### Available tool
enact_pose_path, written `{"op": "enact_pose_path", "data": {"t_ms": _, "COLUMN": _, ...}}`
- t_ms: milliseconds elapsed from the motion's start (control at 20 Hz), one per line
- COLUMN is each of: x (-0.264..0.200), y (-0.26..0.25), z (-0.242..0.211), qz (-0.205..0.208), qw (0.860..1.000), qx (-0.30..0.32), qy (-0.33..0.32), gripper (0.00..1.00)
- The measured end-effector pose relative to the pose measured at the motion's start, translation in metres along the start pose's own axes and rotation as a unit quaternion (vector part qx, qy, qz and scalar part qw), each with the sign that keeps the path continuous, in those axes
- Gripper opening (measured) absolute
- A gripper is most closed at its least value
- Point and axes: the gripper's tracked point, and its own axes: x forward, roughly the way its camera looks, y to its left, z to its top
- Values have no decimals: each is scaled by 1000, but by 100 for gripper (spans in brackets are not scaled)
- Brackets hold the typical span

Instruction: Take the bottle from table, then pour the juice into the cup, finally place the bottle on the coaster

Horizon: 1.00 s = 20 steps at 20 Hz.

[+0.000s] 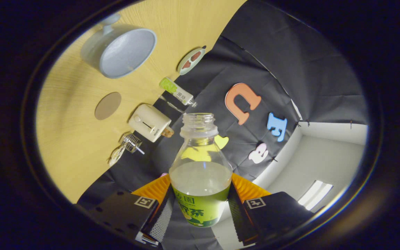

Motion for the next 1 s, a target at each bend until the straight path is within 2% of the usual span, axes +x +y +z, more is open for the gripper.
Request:
{"op": "enact_pose_path", "data": {"t_ms": 450, "x": -5, "y": -10, "z": -3, "qz": -11, "qw": 1000, "qx": -18, "qy": 7, "gripper": 80}}
{"op": "enact_pose_path", "data": {"t_ms": 700, "x": -4, "y": -4, "z": -10, "qz": -2, "qw": 1000, "qx": -3, "qy": 18, "gripper": 79}}
{"op": "enact_pose_path", "data": {"t_ms": 850, "x": -2, "y": 2, "z": -10, "qz": 10, "qw": 999, "qx": 35, "qy": 19, "gripper": 79}}
{"op": "enact_pose_path", "data": {"t_ms": 1000, "x": 0, "y": 16, "z": -12, "qz": 38, "qw": 994, "qx": 102, "qy": 28, "gripper": 80}}
